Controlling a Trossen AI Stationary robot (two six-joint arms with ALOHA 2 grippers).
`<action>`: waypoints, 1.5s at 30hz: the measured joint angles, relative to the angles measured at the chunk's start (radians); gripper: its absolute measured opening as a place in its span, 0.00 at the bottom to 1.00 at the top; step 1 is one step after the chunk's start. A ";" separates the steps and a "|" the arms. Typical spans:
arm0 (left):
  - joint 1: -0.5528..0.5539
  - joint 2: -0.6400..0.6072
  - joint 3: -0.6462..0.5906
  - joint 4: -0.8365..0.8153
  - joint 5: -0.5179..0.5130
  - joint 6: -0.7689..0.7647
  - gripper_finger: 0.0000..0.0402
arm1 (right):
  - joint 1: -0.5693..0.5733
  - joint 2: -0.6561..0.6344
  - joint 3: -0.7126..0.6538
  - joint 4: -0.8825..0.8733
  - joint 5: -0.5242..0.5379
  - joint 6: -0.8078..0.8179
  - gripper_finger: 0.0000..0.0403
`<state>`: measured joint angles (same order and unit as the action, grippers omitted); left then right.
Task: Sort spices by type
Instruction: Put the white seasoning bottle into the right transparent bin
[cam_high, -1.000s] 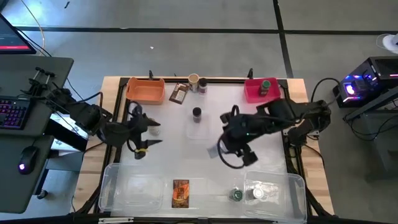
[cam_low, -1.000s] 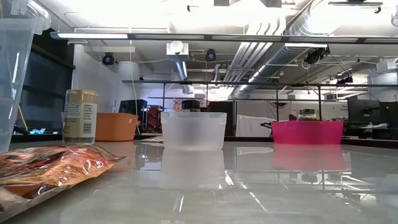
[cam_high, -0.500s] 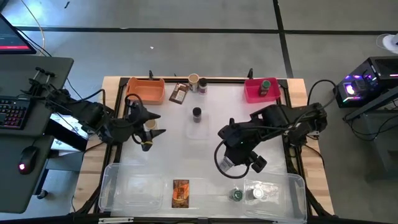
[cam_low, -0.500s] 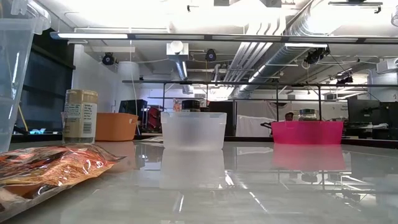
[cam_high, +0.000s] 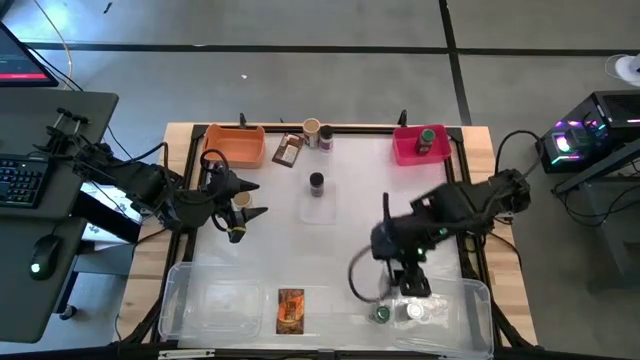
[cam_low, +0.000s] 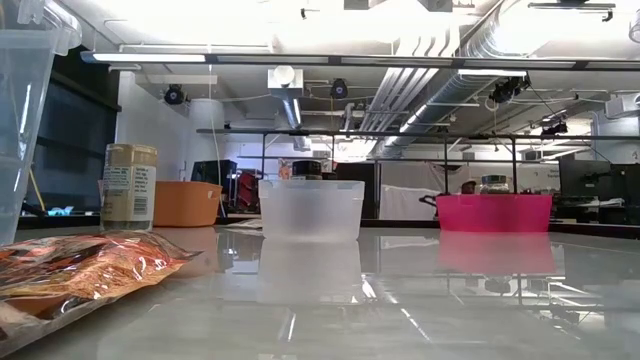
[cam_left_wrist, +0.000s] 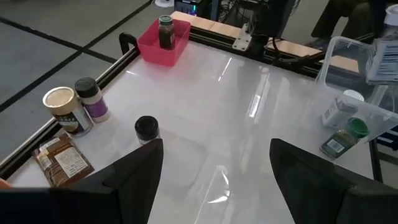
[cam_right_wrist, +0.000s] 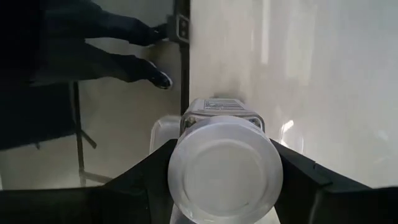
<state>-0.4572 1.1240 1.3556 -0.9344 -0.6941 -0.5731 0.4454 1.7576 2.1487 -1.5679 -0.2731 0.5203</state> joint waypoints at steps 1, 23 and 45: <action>0.000 0.000 0.000 0.000 0.000 0.000 0.70 | 0.023 -0.003 -0.011 -0.004 0.015 0.045 0.50; 0.000 0.000 0.000 0.005 0.002 0.008 0.70 | 0.545 -0.341 -0.672 0.322 0.329 1.104 0.50; 0.001 0.000 0.000 0.005 0.002 0.008 0.70 | 0.650 -0.106 -0.727 0.260 0.336 1.044 0.50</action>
<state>-0.4564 1.1240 1.3556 -0.9295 -0.6921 -0.5649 1.0958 1.6513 1.4216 -1.3079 0.0633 1.5643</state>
